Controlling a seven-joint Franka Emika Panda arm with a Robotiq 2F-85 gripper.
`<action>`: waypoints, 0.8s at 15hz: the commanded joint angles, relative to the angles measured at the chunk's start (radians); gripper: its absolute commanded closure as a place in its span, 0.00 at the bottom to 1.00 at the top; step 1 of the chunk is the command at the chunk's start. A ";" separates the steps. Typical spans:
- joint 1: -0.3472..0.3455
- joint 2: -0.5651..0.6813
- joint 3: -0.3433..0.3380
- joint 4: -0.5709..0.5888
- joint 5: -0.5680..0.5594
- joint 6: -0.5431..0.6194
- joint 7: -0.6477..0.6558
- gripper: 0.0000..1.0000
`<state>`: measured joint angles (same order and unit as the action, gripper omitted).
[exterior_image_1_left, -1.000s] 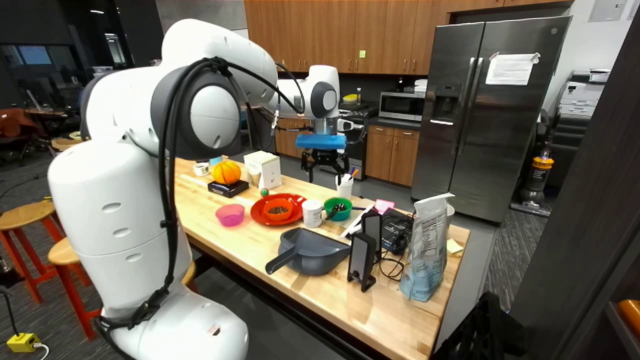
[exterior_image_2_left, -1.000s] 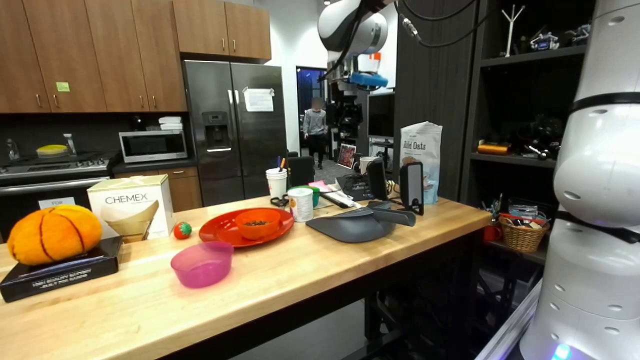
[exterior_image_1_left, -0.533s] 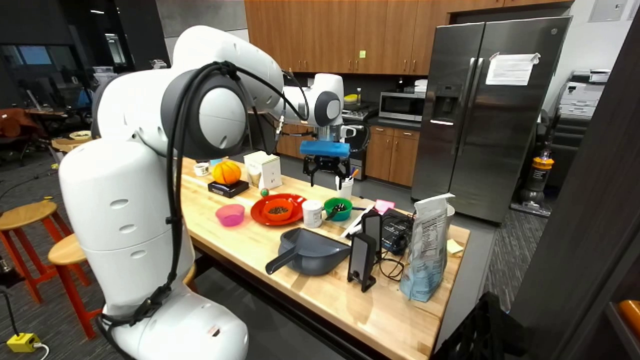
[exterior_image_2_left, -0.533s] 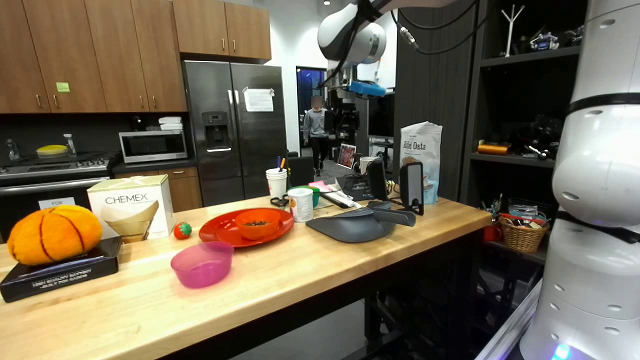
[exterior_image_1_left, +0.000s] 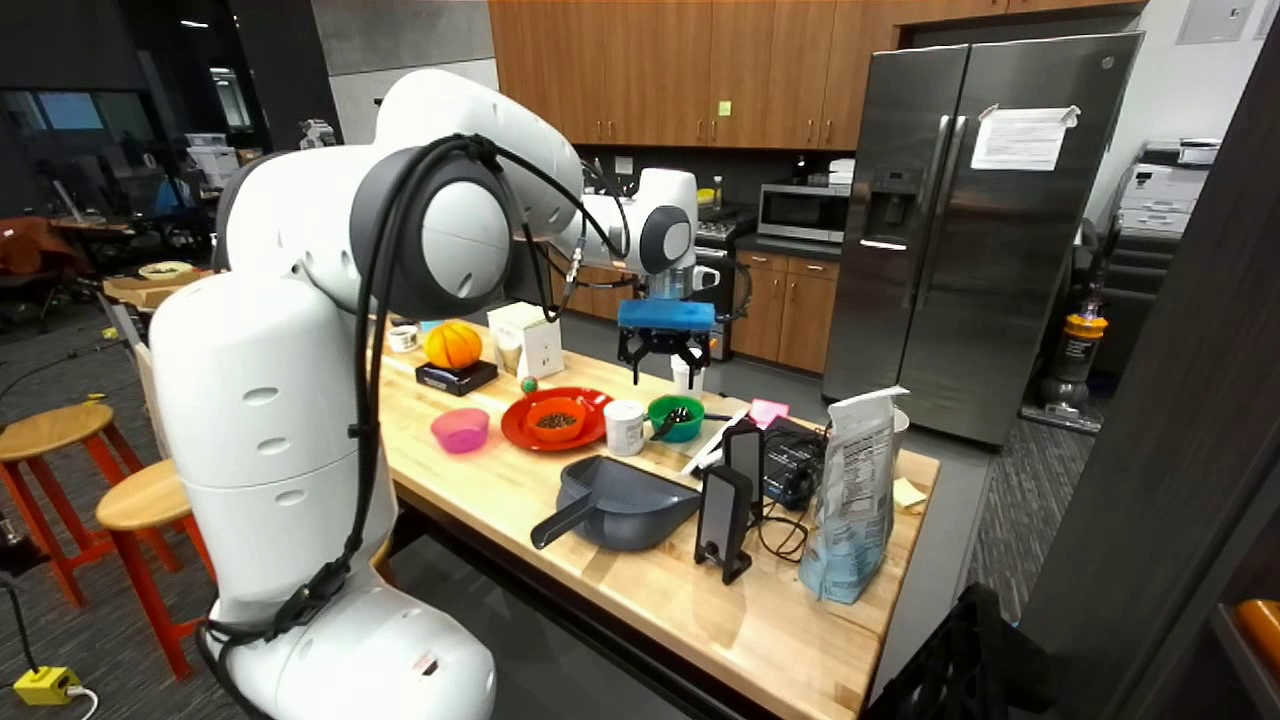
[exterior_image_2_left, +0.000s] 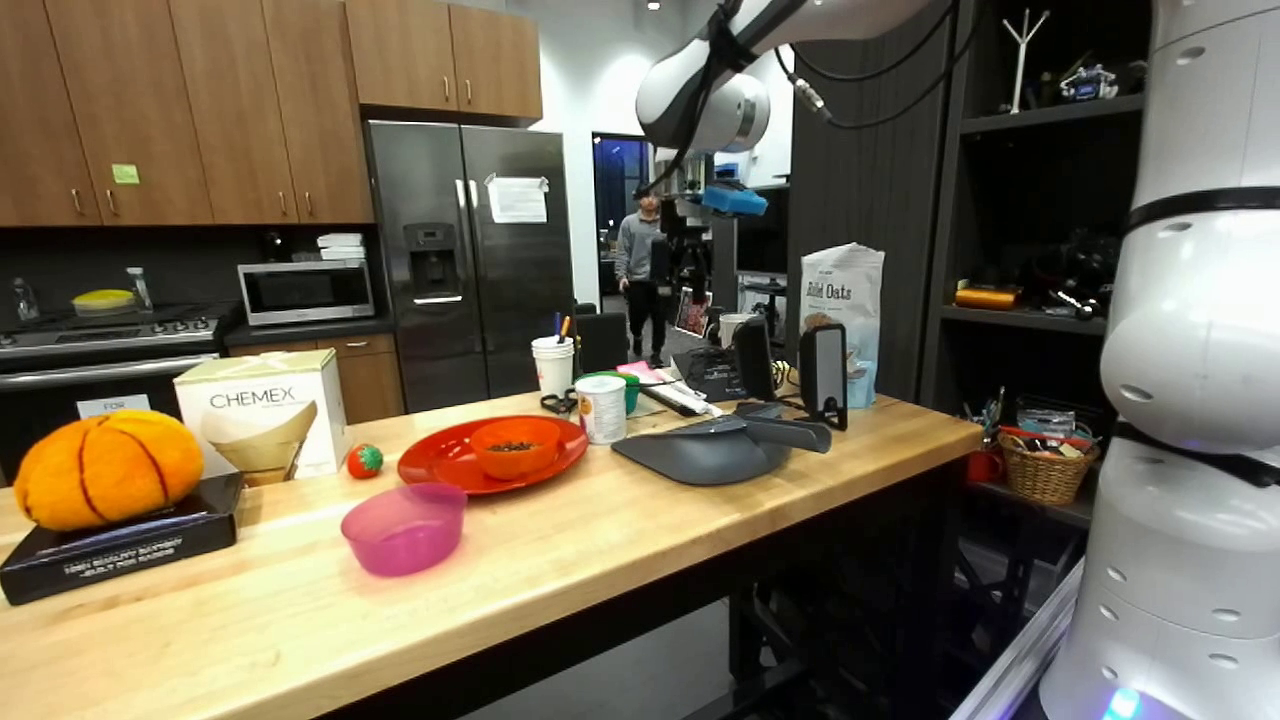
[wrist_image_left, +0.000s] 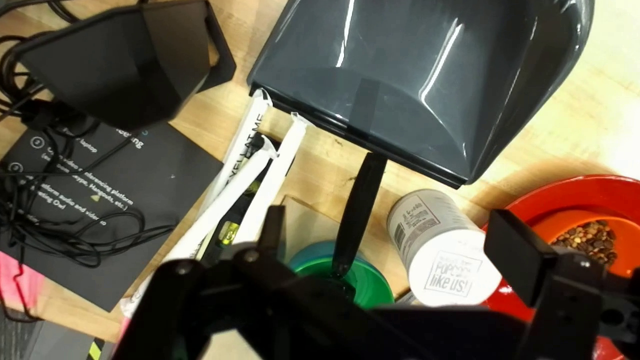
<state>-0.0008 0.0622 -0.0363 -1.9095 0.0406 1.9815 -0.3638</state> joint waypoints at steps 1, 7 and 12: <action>-0.017 0.024 0.010 0.019 0.029 0.027 -0.053 0.00; -0.014 0.050 0.024 0.022 0.061 0.045 -0.046 0.00; -0.022 0.079 0.023 0.012 0.050 0.044 -0.040 0.00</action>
<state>-0.0042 0.1227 -0.0183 -1.9030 0.0838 2.0194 -0.3952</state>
